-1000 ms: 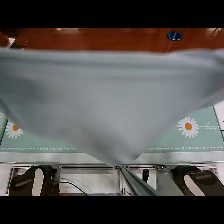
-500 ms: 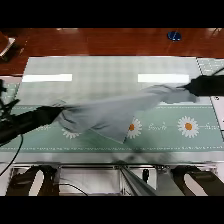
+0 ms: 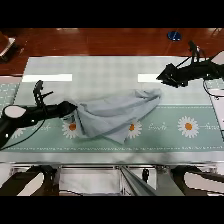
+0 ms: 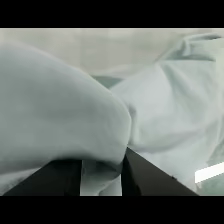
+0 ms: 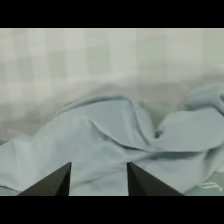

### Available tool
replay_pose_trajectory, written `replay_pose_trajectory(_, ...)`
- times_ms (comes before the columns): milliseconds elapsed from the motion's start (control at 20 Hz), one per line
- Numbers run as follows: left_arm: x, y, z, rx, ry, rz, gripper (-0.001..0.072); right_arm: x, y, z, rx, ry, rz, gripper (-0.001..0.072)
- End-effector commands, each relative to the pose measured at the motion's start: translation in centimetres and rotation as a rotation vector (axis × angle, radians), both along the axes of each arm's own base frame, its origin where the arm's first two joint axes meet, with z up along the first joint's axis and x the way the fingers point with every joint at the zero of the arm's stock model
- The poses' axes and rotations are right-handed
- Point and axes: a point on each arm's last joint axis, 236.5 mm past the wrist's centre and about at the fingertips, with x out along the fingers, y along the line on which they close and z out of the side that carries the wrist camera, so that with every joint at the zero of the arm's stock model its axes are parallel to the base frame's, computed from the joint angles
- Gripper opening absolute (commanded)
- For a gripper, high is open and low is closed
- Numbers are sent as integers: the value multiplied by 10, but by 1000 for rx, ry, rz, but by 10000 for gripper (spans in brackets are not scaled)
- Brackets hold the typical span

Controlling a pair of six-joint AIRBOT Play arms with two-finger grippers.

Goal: Fold the shirts.

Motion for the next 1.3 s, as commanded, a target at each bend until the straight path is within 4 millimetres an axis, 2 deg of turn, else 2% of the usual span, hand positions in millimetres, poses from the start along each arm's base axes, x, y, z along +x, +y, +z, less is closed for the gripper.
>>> replay_pose_trajectory(0,16,34,7,105,33,-71,320,-7,-13,-3,58,42,23,408)
replay_pose_trajectory(150,14,114,22,199,89,53,321,-49,-90,5,-151,79,-3,407)
replay_pose_trajectory(200,7,129,21,183,117,91,321,-64,-115,7,-226,84,-47,407)
replay_pose_trajectory(250,-2,138,16,166,151,115,321,-77,-130,6,-260,80,-101,407)
replay_pose_trajectory(300,-13,143,8,143,192,136,322,-91,-134,2,-267,71,-145,407)
replay_pose_trajectory(400,-37,138,-12,99,275,137,328,-124,-120,-16,-252,74,-171,406)
replay_pose_trajectory(450,-49,131,-24,77,316,130,509,-141,-102,-28,-216,81,-166,406)
replay_pose_trajectory(550,-64,123,-43,58,361,131,512,-173,-65,-55,-136,110,-145,406)
replay_pose_trajectory(650,-61,117,-47,34,330,121,512,-202,-34,-81,-90,161,-95,406)
replay_pose_trajectory(750,-41,102,-35,-47,231,96,511,-223,-9,-102,-50,213,-53,406)
replay_pose_trajectory(900,-17,86,-24,-162,129,77,510,-234,15,-116,-43,237,-27,406)
replay_pose_trajectory(1250,3,57,-43,-218,100,-57,507,-247,53,-116,-37,263,30,406)
